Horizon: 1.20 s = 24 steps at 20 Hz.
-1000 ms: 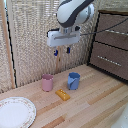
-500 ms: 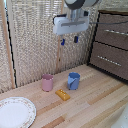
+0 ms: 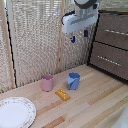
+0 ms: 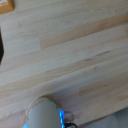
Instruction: Propose to navigate your clamp on the clench of the first drawer. Use gentle force to register to the cabinet. Send posterior your swing mandate till over it lurks, a cup of pink essence. Fortify your grip after aiming concentric with the pink cup’s periphery. Manoeuvre the pink towards the cabinet's top. Drop your compression till the cup is resting inside.
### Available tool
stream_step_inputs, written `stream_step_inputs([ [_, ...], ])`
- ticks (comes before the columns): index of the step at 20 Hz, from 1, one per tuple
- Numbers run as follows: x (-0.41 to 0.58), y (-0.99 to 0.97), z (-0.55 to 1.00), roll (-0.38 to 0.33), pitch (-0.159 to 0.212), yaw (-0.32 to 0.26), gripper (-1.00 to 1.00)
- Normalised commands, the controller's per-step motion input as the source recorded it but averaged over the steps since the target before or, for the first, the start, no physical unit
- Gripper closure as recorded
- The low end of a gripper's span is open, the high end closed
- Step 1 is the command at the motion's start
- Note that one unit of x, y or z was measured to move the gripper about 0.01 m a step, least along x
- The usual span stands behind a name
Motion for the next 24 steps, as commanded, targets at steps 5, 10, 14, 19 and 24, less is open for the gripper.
stream_step_inputs([
  [5,-0.121,-0.34,-0.01,-0.375,-0.068,0.078,-1.0],
  [10,-0.021,-0.33,-0.02,-0.375,-0.099,0.072,-1.0],
  [14,0.0,-0.33,-0.02,-0.375,-0.103,0.069,-1.0],
  [19,0.0,-0.34,-0.03,-0.375,-0.077,0.051,-1.0],
  [24,0.0,-0.35,-0.04,-0.375,-0.022,0.025,-1.0],
])
